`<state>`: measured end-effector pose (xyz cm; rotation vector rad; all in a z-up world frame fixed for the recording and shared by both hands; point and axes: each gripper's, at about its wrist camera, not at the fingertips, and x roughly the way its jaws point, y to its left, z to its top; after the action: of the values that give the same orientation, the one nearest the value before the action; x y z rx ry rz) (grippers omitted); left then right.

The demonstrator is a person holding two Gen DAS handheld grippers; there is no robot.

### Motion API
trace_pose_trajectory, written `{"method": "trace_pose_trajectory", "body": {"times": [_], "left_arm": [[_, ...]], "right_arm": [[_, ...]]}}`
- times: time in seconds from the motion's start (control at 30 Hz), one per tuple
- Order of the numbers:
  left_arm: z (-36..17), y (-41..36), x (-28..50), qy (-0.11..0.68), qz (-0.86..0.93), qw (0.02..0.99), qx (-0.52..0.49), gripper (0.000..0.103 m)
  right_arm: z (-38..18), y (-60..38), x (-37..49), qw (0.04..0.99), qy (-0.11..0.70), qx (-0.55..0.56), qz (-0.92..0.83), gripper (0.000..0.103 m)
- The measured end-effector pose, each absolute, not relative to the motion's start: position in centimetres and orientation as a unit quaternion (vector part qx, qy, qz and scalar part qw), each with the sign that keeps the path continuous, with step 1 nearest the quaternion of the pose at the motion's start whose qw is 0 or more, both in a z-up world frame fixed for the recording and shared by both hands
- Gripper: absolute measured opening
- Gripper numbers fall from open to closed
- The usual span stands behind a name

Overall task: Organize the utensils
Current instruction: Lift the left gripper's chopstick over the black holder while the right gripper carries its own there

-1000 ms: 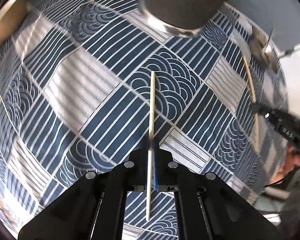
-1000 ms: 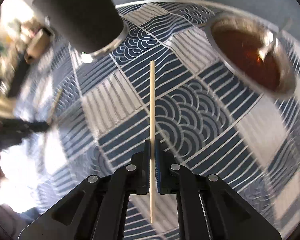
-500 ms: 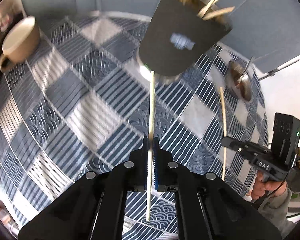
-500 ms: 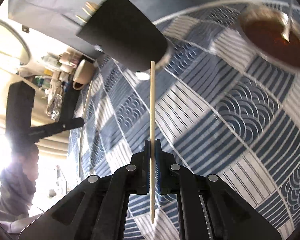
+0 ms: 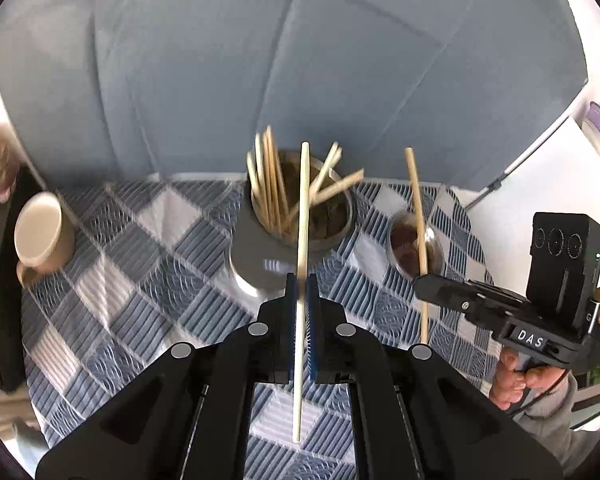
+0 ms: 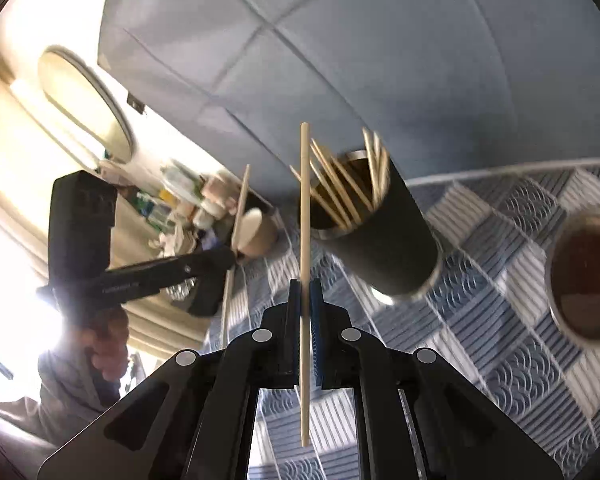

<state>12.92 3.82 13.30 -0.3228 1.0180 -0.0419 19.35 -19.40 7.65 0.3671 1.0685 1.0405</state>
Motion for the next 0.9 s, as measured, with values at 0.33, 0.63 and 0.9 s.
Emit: {"method": "trace_pose_trajectory", "body": {"times": [0.33,0.63,0.9], "left_arm": [[15.4,5.9,18.7,0.450,-0.015,0.882,-0.141,0.004],[14.0,6.0,22.6,0.444,-0.027,0.885,-0.138,0.005],[13.2,6.2,24.4,0.413,-0.038,0.900,-0.135,0.005]], "right_arm": [[9.2,-16.9,25.1,0.763,0.446,0.147,0.443,0.005],[9.1,-14.8,28.3,0.770,0.402,0.159,0.469,0.005],[7.2,-12.9,30.1,0.771,0.373,0.199,0.477,0.005]]}}
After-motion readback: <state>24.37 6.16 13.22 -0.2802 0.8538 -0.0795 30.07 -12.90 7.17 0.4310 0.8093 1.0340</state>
